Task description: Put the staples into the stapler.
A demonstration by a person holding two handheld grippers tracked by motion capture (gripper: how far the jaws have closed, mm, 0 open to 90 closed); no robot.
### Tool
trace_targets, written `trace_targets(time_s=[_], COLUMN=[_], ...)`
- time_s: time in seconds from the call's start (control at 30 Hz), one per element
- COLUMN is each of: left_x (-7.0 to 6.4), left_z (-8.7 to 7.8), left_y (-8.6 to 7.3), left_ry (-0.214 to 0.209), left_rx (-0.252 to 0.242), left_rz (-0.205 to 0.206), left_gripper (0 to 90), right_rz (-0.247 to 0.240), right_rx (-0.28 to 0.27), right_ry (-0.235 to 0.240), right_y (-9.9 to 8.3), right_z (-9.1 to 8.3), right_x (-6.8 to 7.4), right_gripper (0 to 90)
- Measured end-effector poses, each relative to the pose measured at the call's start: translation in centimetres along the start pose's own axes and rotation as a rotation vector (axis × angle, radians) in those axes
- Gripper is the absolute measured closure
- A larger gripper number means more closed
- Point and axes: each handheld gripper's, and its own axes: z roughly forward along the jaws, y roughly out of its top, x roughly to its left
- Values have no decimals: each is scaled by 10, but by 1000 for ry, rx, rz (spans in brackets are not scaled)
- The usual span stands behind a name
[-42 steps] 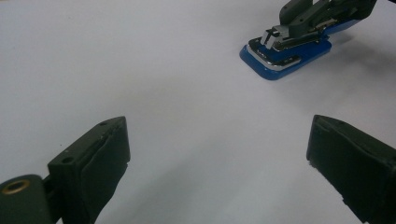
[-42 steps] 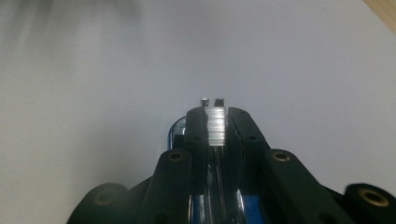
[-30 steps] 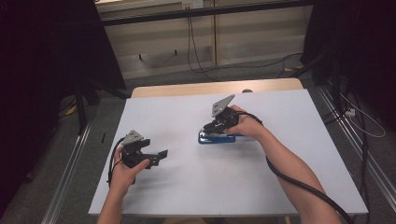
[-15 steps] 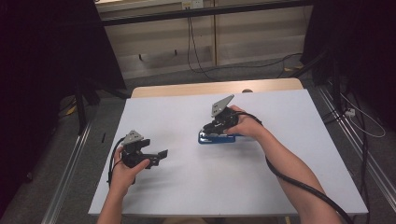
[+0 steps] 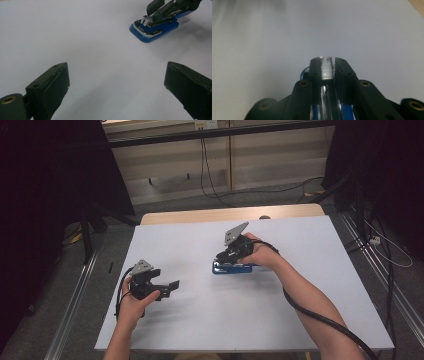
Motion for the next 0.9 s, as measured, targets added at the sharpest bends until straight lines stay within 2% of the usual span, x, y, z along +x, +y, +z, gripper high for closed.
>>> trace_targets(time_s=[0.1,0.33,0.53,0.9], left_x=[0,-2,-4,-7], left_z=[0,2,4,8], left_y=[0,1,3,6], left_ry=[-5,-11,-19,-29], left_rx=[0,-9,-4,-10], left_rz=[-1,-1,-1,14], left_gripper=[63,63,63,64], right_rz=[7,60,121,225], right_rx=[-12,-56,-82,-101], right_ry=[-8,-54,-121,-224], right_y=[-1,-4,-9,-25], right_z=[-2,-20,-36,-58], right_x=[1,3,8,18], right_gripper=[655,549,395,214])
